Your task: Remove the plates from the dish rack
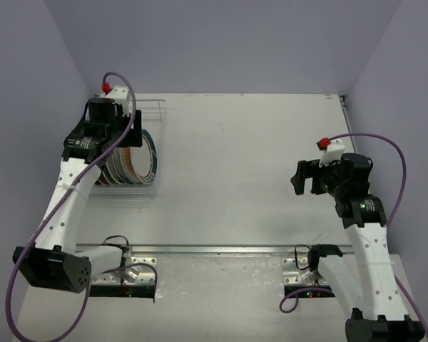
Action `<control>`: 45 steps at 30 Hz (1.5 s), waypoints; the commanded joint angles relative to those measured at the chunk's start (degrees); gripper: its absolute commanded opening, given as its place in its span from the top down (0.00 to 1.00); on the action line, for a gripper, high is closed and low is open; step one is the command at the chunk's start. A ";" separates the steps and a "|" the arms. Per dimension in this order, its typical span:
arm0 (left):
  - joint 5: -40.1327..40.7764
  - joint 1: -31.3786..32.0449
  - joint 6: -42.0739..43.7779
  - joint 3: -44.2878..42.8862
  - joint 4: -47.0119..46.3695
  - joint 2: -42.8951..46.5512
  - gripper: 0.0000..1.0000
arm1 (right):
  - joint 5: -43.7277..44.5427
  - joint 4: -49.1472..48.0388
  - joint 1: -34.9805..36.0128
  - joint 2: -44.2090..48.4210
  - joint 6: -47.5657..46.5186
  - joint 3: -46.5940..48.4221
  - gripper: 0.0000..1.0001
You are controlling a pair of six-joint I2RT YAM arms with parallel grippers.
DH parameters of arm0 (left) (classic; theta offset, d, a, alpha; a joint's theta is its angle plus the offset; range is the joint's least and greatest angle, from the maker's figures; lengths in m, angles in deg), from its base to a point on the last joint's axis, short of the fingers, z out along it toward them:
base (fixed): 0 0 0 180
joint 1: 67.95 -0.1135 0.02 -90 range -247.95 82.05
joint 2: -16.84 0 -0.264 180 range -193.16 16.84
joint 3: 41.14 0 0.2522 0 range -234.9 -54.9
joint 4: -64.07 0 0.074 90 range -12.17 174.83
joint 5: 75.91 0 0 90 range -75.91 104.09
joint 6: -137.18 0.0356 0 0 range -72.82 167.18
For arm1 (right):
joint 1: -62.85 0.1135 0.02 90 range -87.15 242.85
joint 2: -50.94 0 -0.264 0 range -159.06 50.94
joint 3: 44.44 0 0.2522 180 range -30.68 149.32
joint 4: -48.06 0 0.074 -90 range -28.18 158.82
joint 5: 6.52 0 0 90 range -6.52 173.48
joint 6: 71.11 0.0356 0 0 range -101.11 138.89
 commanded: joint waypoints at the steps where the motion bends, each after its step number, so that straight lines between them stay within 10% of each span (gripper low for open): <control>1: 0.67 0.07 -1.44 -2.69 -1.34 -2.47 0.39 | 0.76 -2.29 -0.34 -0.72 0.64 -0.10 0.01; 23: 11.70 2.98 -2.40 -0.54 -3.22 -16.24 0.55 | 1.26 -2.90 -0.28 -1.37 0.91 -0.89 0.01; 38: 17.06 3.86 -2.01 -0.88 -3.73 -16.92 1.00 | 0.50 -4.40 -0.37 -2.28 2.31 -1.38 0.01; 45: 21.10 4.57 -0.37 -4.71 -3.10 -13.69 1.00 | 1.38 -5.70 -0.28 -1.73 1.77 -0.86 0.01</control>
